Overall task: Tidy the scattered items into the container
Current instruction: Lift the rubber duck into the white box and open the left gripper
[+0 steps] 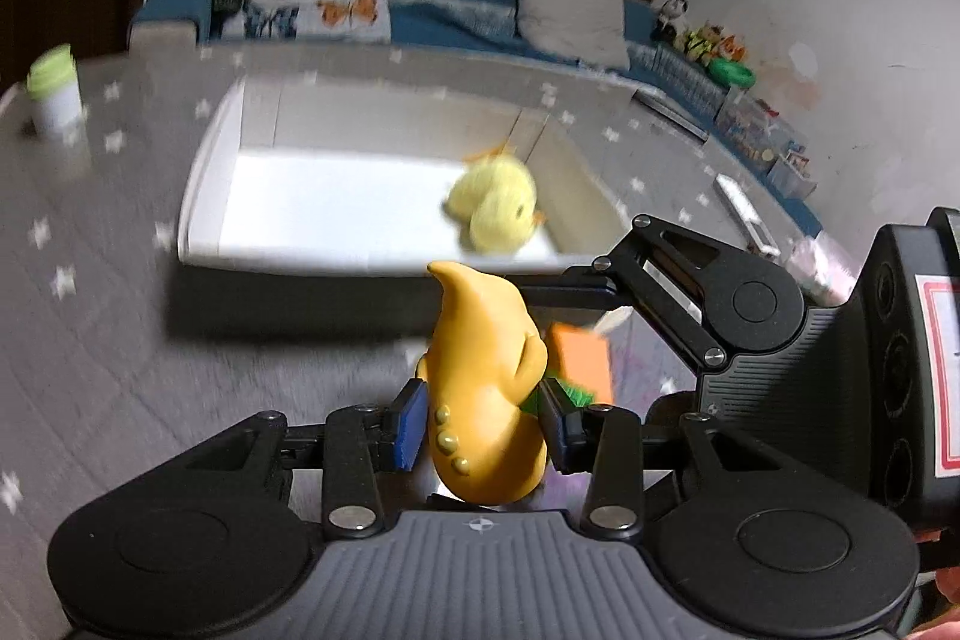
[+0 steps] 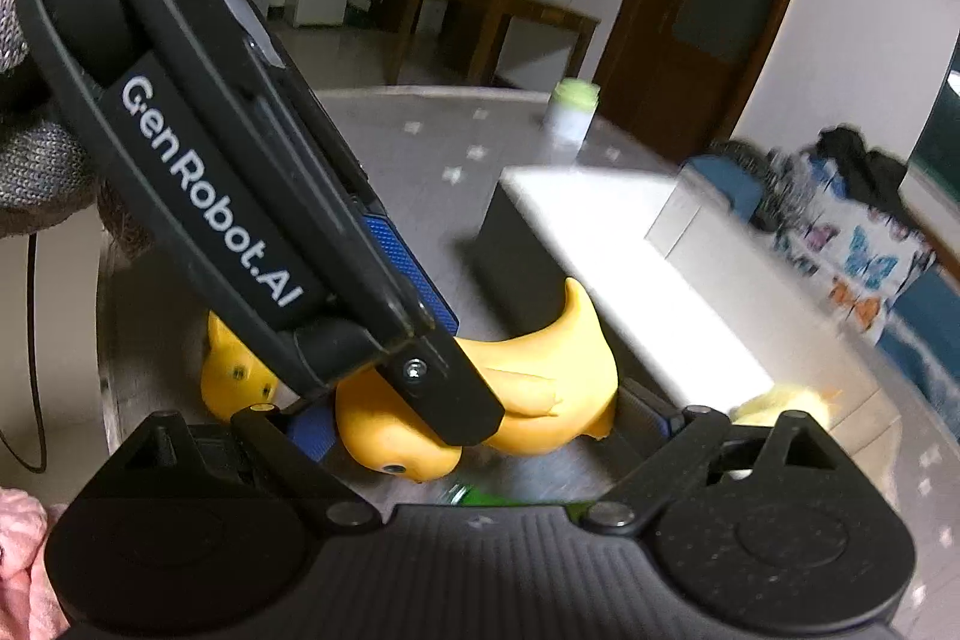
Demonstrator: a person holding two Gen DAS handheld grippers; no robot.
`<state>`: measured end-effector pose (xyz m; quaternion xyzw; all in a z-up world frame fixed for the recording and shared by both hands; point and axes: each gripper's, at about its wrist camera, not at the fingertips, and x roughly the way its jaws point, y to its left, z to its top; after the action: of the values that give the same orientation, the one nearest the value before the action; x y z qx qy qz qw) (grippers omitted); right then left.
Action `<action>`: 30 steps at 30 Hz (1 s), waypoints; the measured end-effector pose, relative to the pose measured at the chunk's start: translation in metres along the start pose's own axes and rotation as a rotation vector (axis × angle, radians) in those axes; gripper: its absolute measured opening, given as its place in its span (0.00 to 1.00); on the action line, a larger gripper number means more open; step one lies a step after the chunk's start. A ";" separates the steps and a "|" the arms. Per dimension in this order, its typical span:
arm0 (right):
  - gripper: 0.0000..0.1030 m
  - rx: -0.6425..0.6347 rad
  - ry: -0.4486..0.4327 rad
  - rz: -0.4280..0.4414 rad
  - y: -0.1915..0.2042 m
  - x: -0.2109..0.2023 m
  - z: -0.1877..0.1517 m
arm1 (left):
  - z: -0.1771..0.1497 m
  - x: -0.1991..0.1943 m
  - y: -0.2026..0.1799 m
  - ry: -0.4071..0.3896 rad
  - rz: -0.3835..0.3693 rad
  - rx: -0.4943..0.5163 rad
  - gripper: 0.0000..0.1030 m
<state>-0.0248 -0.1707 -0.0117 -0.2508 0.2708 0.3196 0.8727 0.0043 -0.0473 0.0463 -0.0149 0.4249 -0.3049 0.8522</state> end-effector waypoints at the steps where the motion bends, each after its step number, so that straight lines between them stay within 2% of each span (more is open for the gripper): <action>1: 0.91 -0.005 -0.008 -0.010 -0.004 -0.002 0.004 | 0.005 -0.003 -0.003 -0.014 0.001 0.010 0.42; 7: 0.91 -0.035 -0.050 -0.070 -0.033 -0.011 0.027 | 0.043 -0.001 -0.008 -0.066 -0.004 0.040 0.42; 12: 0.91 -0.040 -0.039 -0.094 -0.066 0.000 0.042 | 0.079 0.018 0.002 -0.063 -0.036 0.027 0.42; 20: 0.91 -0.002 0.020 -0.073 -0.121 0.031 0.049 | 0.121 0.068 0.028 0.004 -0.094 -0.015 0.42; 30: 0.91 0.080 0.151 0.036 -0.165 0.093 0.026 | 0.132 0.125 0.067 0.114 -0.142 -0.125 0.42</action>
<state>0.1576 -0.2262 -0.0082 -0.2343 0.3529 0.3043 0.8532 0.1917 -0.0896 0.0222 -0.0807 0.4887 -0.3378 0.8004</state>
